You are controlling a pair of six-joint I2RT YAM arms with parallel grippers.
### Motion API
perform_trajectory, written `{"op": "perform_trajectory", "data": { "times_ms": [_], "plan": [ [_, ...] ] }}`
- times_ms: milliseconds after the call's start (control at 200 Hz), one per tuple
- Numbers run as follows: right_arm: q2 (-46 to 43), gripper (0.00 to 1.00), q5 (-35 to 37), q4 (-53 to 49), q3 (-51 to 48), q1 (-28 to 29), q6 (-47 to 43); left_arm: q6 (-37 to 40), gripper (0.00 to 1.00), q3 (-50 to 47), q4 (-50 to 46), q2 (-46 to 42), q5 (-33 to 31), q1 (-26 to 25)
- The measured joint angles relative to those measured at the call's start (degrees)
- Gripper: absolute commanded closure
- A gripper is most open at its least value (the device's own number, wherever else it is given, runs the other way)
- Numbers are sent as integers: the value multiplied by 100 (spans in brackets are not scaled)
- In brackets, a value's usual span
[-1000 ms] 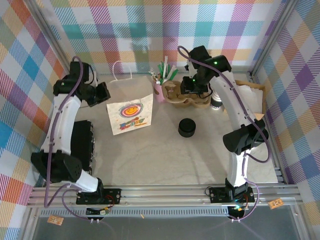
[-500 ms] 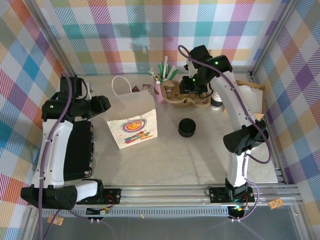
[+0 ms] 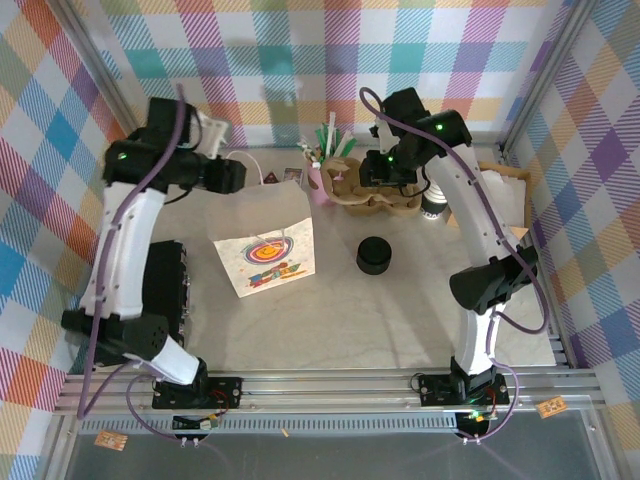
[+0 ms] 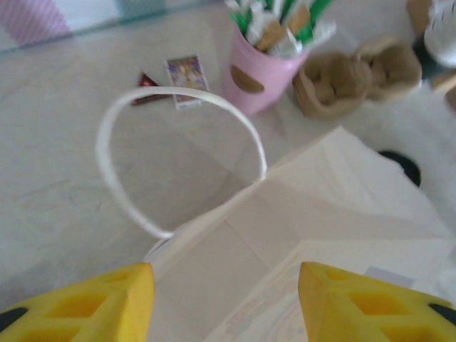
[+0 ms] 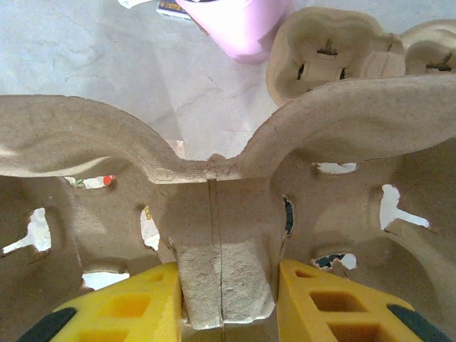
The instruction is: Pack the takeout coffee
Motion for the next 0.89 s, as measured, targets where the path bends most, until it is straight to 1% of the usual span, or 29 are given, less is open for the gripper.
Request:
{"op": "perform_trajectory", "data": {
  "times_ms": [125, 225, 285, 410, 590, 695, 780, 895],
  "plan": [
    [-39, 64, 2, -11, -48, 26, 0, 610, 44, -81, 2, 234, 35, -236],
    [-76, 64, 0, -20, -149, 26, 2, 962, 44, -63, -22, 286, 125, -249],
    [-87, 64, 2, -31, -166, 26, 0, 1134, 44, 111, -166, 426, 170, -249],
    [-98, 64, 0, -72, -173, 31, 0, 1386, 43, 492, -398, 855, 149, -249],
    [-101, 64, 0, -125, -181, 39, 0, 1644, 42, 570, -664, 1364, -153, -245],
    [-101, 64, -2, -144, -184, 61, 0, 1733, 43, 575, -745, 1499, -260, -216],
    [-109, 64, -2, -149, -210, 96, 0, 1834, 48, 586, -756, 1504, -328, -181],
    [-120, 64, -4, -162, -236, 136, 0, 1939, 66, 638, -817, 1504, -361, -162]
  ]
}}
